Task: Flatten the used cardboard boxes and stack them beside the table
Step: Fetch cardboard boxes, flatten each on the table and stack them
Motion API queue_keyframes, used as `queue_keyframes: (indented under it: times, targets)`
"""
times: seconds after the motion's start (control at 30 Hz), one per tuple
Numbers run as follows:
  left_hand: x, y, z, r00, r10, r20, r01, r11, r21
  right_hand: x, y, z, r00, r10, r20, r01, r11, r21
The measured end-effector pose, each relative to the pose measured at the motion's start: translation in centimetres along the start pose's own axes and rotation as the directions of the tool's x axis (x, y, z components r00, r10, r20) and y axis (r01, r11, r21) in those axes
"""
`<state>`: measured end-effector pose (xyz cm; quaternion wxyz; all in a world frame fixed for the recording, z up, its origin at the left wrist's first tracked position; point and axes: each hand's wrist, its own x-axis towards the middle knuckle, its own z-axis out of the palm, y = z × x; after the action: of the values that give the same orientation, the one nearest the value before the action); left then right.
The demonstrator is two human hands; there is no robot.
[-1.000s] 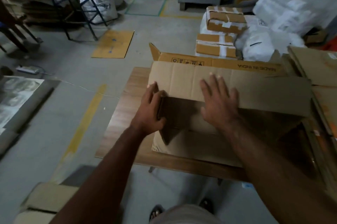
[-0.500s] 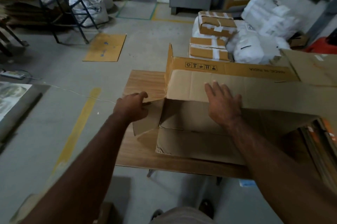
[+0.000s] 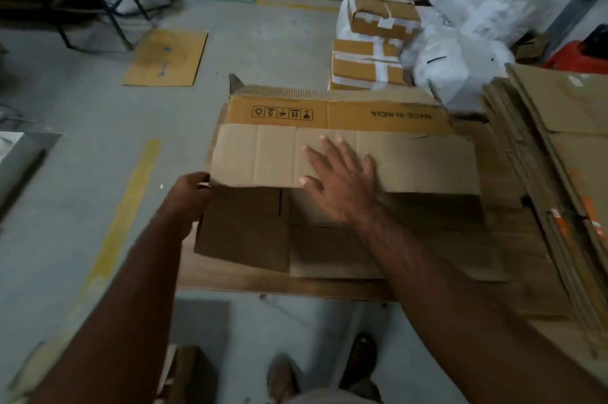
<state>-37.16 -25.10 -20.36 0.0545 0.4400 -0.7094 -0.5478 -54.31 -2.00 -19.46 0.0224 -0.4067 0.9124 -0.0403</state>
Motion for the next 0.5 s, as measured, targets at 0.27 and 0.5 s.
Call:
queue_keyframes:
  times: [0.27, 0.5]
  targets:
    - [-1.9, -15.1, 1.4, 0.909, -0.413, -0.057, 0.400, 0.902, -0.163, -4.1, -4.8, 15.0, 0.902, -0.042, 0.430, 0.018, 0.998, 0.061]
    - [-0.4, -17.0, 1.0, 0.962, -0.272, -0.039, 0.265, 0.956, -0.128, -3.4, -4.7, 15.2, 0.896, -0.023, 0.443, -0.011, 0.997, 0.075]
